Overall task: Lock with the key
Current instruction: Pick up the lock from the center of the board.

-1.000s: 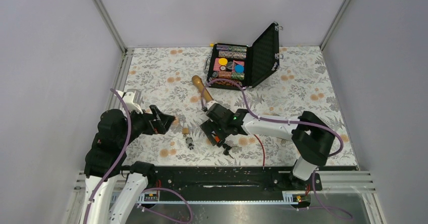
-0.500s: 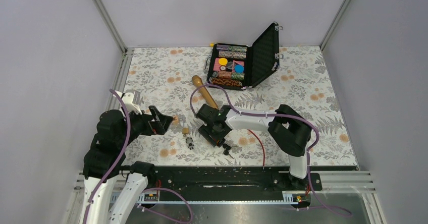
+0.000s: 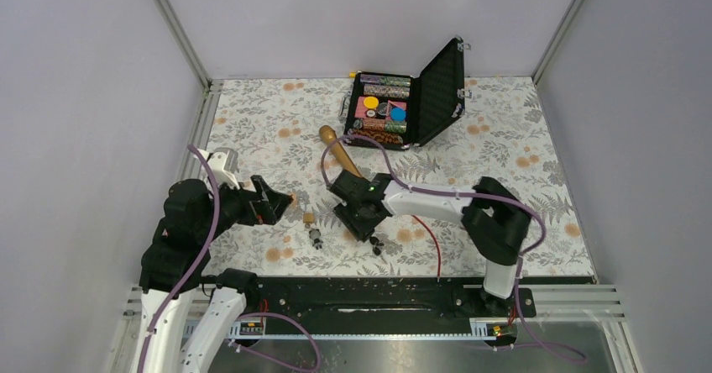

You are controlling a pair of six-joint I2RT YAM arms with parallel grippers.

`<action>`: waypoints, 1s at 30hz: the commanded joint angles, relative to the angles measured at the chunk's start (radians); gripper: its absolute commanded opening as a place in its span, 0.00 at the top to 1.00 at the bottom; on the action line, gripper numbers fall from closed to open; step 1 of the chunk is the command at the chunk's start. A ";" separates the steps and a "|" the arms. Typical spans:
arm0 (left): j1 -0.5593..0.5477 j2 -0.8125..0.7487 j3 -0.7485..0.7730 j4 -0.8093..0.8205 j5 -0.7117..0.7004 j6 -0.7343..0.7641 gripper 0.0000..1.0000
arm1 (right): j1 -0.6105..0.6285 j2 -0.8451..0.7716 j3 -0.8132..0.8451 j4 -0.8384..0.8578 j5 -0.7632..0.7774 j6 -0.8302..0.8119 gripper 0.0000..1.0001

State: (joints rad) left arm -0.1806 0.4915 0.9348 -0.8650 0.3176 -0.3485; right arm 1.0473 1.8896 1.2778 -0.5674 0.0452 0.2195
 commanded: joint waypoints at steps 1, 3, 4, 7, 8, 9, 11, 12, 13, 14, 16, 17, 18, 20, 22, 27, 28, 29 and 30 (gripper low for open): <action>0.005 0.019 0.012 0.079 0.126 -0.043 0.01 | 0.001 -0.251 -0.015 0.086 0.012 0.120 0.64; 0.004 0.027 0.016 0.092 0.181 -0.065 0.01 | -0.014 -0.346 -0.052 0.176 -0.008 0.236 0.62; 0.004 0.028 0.018 0.099 0.185 -0.076 0.01 | -0.024 -0.394 -0.079 0.236 -0.022 0.302 0.62; 0.004 0.017 0.009 0.143 0.198 -0.106 0.01 | -0.030 -0.513 -0.166 0.417 -0.069 0.483 0.60; 0.003 0.015 0.001 0.154 0.207 -0.114 0.01 | -0.030 -0.541 -0.183 0.461 -0.065 0.559 0.60; 0.003 0.012 -0.009 0.175 0.222 -0.126 0.01 | -0.030 -0.566 -0.203 0.515 -0.065 0.624 0.60; -0.001 0.008 -0.035 0.225 0.247 -0.155 0.01 | -0.030 -0.603 -0.247 0.639 -0.064 0.773 0.60; -0.005 0.004 -0.049 0.253 0.256 -0.174 0.01 | -0.030 -0.617 -0.270 0.694 -0.060 0.840 0.60; -0.010 0.001 -0.065 0.280 0.264 -0.188 0.01 | -0.030 -0.624 -0.286 0.741 -0.058 0.909 0.60; -0.018 -0.003 -0.079 0.309 0.268 -0.199 0.01 | -0.030 -0.627 -0.300 0.775 -0.053 0.972 0.60; -0.037 -0.014 -0.107 0.365 0.274 -0.213 0.01 | -0.026 -0.628 -0.316 0.828 -0.050 1.068 0.60; -0.049 -0.019 -0.120 0.402 0.273 -0.218 0.01 | -0.023 -0.629 -0.316 0.840 -0.029 1.103 0.60; -0.060 -0.022 -0.133 0.424 0.268 -0.221 0.01 | -0.020 -0.630 -0.317 0.842 -0.009 1.139 0.60; -0.086 -0.025 -0.146 0.445 0.235 -0.215 0.01 | -0.013 -0.639 -0.333 0.848 0.032 1.220 0.62; -0.124 -0.021 -0.154 0.446 0.151 -0.201 0.01 | -0.003 -0.652 -0.364 0.861 0.091 1.314 0.64; -0.267 0.031 -0.170 0.495 0.019 -0.195 0.03 | 0.025 -0.670 -0.371 0.788 0.197 1.391 0.65; -0.304 0.046 -0.173 0.511 -0.011 -0.195 0.04 | 0.026 -0.668 -0.372 0.786 0.199 1.402 0.66; -0.341 0.057 -0.178 0.531 -0.046 -0.197 0.05 | 0.027 -0.666 -0.375 0.783 0.197 1.416 0.66; -0.375 0.071 -0.185 0.558 -0.080 -0.200 0.06 | 0.026 -0.666 -0.379 0.783 0.197 1.432 0.66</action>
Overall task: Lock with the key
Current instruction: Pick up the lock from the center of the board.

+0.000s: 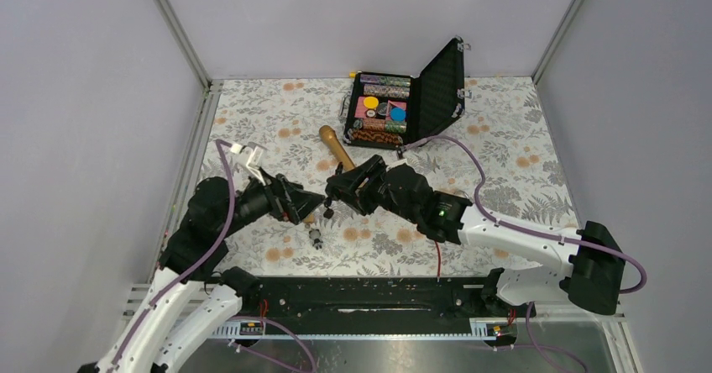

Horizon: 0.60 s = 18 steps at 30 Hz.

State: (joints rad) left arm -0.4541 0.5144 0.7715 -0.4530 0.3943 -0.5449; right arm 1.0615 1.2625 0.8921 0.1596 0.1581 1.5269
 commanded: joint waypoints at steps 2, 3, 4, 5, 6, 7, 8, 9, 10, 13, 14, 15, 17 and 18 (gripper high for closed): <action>-0.167 0.073 -0.038 0.201 -0.211 -0.003 0.07 | 0.014 -0.040 -0.007 0.063 0.091 0.158 0.66; -0.198 0.088 -0.045 0.221 -0.242 0.002 0.09 | 0.014 -0.043 -0.014 0.066 0.095 0.179 0.66; -0.227 0.098 -0.051 0.237 -0.281 0.009 0.10 | 0.014 -0.046 -0.019 0.067 0.098 0.198 0.66; -0.259 0.106 -0.057 0.247 -0.325 0.014 0.11 | 0.014 -0.051 -0.021 0.067 0.098 0.205 0.66; -0.287 0.112 -0.064 0.258 -0.381 0.017 0.11 | 0.014 -0.055 -0.019 0.061 0.098 0.208 0.66; -0.312 0.116 -0.072 0.272 -0.420 0.023 0.12 | 0.015 -0.058 -0.018 0.057 0.099 0.208 0.66; -0.344 0.119 -0.080 0.293 -0.451 0.026 0.14 | 0.015 -0.063 -0.018 0.051 0.099 0.210 0.66; -0.367 0.121 -0.089 0.316 -0.484 0.026 0.15 | 0.015 -0.066 -0.020 0.045 0.099 0.214 0.66; -0.386 0.122 -0.099 0.342 -0.515 0.024 0.17 | 0.015 -0.069 -0.023 0.048 0.098 0.220 0.66; -0.440 0.130 -0.125 0.411 -0.605 0.021 0.25 | 0.015 -0.078 -0.031 0.056 0.095 0.234 0.66; -0.455 0.132 -0.132 0.426 -0.636 0.018 0.29 | 0.016 -0.081 -0.030 0.055 0.095 0.235 0.66; -0.467 0.134 -0.135 0.438 -0.665 0.014 0.33 | 0.015 -0.086 -0.031 0.049 0.095 0.234 0.66; -0.491 0.136 -0.141 0.460 -0.709 0.014 0.40 | 0.015 -0.094 -0.031 0.038 0.099 0.233 0.66; -0.500 0.135 -0.144 0.478 -0.722 0.015 0.42 | 0.015 -0.098 -0.033 0.034 0.101 0.233 0.66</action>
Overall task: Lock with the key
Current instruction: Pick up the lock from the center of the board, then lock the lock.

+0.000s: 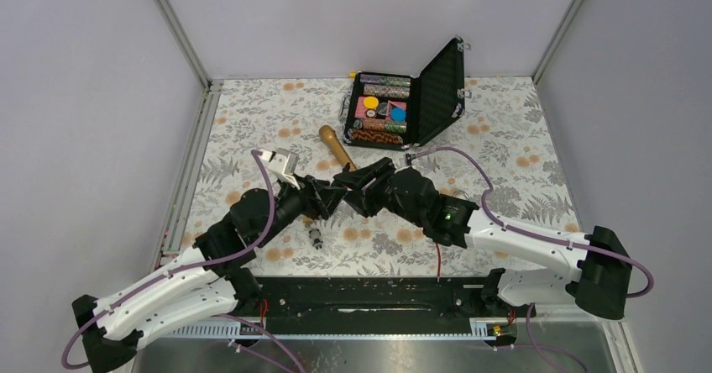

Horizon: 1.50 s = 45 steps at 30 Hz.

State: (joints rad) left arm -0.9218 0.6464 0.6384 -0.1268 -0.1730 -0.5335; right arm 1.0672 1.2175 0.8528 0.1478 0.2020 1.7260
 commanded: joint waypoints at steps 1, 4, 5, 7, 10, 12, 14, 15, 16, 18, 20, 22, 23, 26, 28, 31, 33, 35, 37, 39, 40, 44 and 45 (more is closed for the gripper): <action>-0.042 0.003 -0.012 0.165 -0.157 0.009 0.43 | 0.010 -0.057 0.006 0.043 0.058 0.033 0.66; -0.057 0.036 -0.003 0.180 -0.131 0.036 0.49 | 0.010 -0.059 0.003 0.046 0.066 0.036 0.65; -0.060 0.054 0.007 0.171 -0.123 0.039 0.53 | 0.010 -0.058 0.006 0.048 0.072 0.033 0.64; -0.069 0.088 0.032 0.141 -0.128 0.042 0.63 | 0.010 -0.056 0.019 0.040 0.083 0.017 0.62; -0.074 0.111 0.057 0.128 -0.159 0.038 0.70 | 0.009 -0.053 0.040 0.025 0.081 -0.016 0.60; -0.075 0.111 0.058 0.128 -0.168 0.037 0.75 | 0.010 -0.053 0.037 0.030 0.075 -0.017 0.59; -0.075 0.110 0.058 0.135 -0.171 0.037 0.87 | 0.010 -0.057 0.030 0.029 0.076 -0.016 0.58; -0.074 0.109 0.058 0.139 -0.169 0.037 0.97 | 0.010 -0.061 0.026 0.028 0.079 -0.019 0.55; -0.074 0.108 0.059 0.140 -0.168 0.037 1.00 | 0.010 -0.064 0.023 0.028 0.083 -0.026 0.48; -0.074 0.105 0.063 0.143 -0.168 0.043 1.00 | 0.010 -0.075 0.014 0.036 0.094 -0.060 0.32; -0.073 0.094 0.071 0.137 -0.172 0.058 1.00 | 0.009 -0.093 0.006 0.039 0.109 -0.131 0.13; -0.073 0.080 0.090 0.129 -0.172 0.089 1.00 | 0.006 -0.119 -0.009 0.039 0.119 -0.230 0.01; -0.072 0.076 0.104 0.105 -0.171 0.104 1.00 | 0.003 -0.137 -0.024 0.044 0.130 -0.284 0.01; -0.066 0.076 0.172 0.029 -0.141 0.152 1.00 | -0.043 -0.212 -0.074 0.068 0.129 -0.448 0.01; -0.053 0.083 0.225 -0.036 -0.088 0.173 1.00 | -0.113 -0.255 -0.114 0.125 0.042 -0.578 0.00; -0.023 0.098 0.302 -0.119 0.040 0.192 1.00 | -0.274 -0.300 -0.151 0.216 -0.251 -0.737 0.01; 0.004 0.107 0.349 -0.168 0.144 0.198 1.00 | -0.341 -0.322 -0.122 0.204 -0.429 -0.890 0.03; 0.019 0.112 0.391 -0.207 0.256 0.206 1.00 | -0.360 -0.326 -0.056 0.100 -0.558 -1.063 0.04; 0.025 0.115 0.431 -0.242 0.349 0.212 1.00 | -0.361 -0.318 0.015 -0.017 -0.657 -1.171 0.06; 0.026 0.115 0.464 -0.265 0.447 0.213 1.00 | -0.360 -0.317 0.047 -0.048 -0.756 -1.223 0.10; 0.025 0.114 0.476 -0.269 0.481 0.211 1.00 | -0.360 -0.322 0.051 -0.036 -0.797 -1.232 0.11; 0.025 0.106 0.507 -0.260 0.568 0.180 1.00 | -0.361 -0.342 0.026 0.096 -1.008 -1.245 0.28; 0.025 0.106 0.512 -0.258 0.585 0.172 1.00 | -0.361 -0.345 0.016 0.131 -1.040 -1.241 0.30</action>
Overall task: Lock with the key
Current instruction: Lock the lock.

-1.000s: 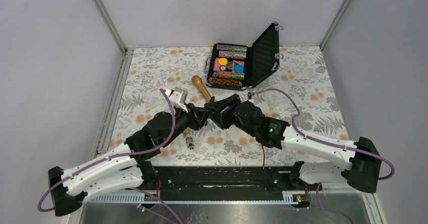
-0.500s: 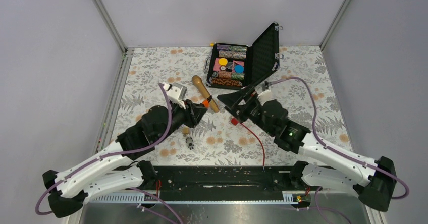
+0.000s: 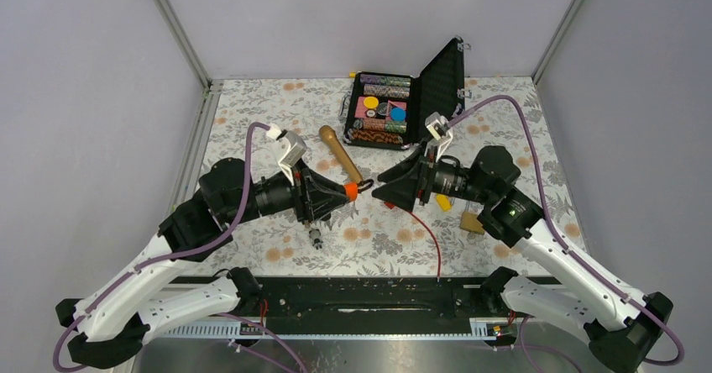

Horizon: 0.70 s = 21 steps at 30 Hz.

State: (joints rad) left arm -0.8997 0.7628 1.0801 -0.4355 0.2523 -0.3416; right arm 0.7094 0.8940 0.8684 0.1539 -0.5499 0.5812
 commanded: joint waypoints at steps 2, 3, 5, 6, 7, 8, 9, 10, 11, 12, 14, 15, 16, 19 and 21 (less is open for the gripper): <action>0.004 -0.007 0.080 0.054 0.195 -0.031 1.00 | -0.002 -0.023 -0.005 0.142 -0.333 -0.106 0.33; 0.003 -0.008 0.082 0.060 0.209 -0.039 1.00 | -0.003 -0.025 -0.003 0.141 -0.345 -0.115 0.34; 0.004 -0.008 0.087 0.073 0.231 -0.051 1.00 | -0.003 -0.030 0.003 0.140 -0.358 -0.126 0.38; 0.003 -0.008 0.086 0.082 0.242 -0.059 1.00 | -0.002 -0.033 0.003 0.149 -0.364 -0.125 0.40; 0.003 -0.009 0.085 0.096 0.258 -0.065 1.00 | -0.002 -0.035 0.004 0.162 -0.373 -0.121 0.42; 0.004 -0.010 0.084 0.105 0.268 -0.071 1.00 | -0.003 -0.035 0.007 0.172 -0.380 -0.117 0.45; 0.003 -0.010 0.083 0.112 0.275 -0.078 1.00 | -0.004 -0.037 0.009 0.174 -0.382 -0.117 0.49; 0.004 -0.009 0.083 0.119 0.280 -0.083 1.00 | -0.002 -0.038 0.014 0.173 -0.383 -0.119 0.54; 0.003 -0.008 0.083 0.125 0.282 -0.088 1.00 | -0.002 -0.041 0.018 0.166 -0.387 -0.121 0.57; 0.003 -0.009 0.083 0.130 0.286 -0.094 1.00 | -0.003 -0.040 0.022 0.166 -0.394 -0.122 0.59; 0.003 -0.009 0.083 0.144 0.293 -0.105 1.00 | -0.001 -0.040 0.026 0.170 -0.408 -0.118 0.60; 0.003 -0.008 0.081 0.152 0.298 -0.110 1.00 | -0.001 -0.040 0.026 0.170 -0.411 -0.119 0.60; 0.003 -0.008 0.082 0.159 0.300 -0.115 1.00 | -0.001 -0.041 0.026 0.168 -0.414 -0.119 0.60; 0.004 -0.006 0.080 0.173 0.305 -0.125 1.00 | -0.001 -0.039 0.023 0.183 -0.420 -0.108 0.60; 0.002 -0.005 0.079 0.182 0.312 -0.131 1.00 | -0.001 -0.040 0.019 0.210 -0.416 -0.087 0.62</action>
State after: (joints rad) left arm -0.8997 0.7631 1.1069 -0.3862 0.5220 -0.4435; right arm 0.7094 0.8696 0.8661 0.2798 -0.9337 0.4763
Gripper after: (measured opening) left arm 0.316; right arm 0.398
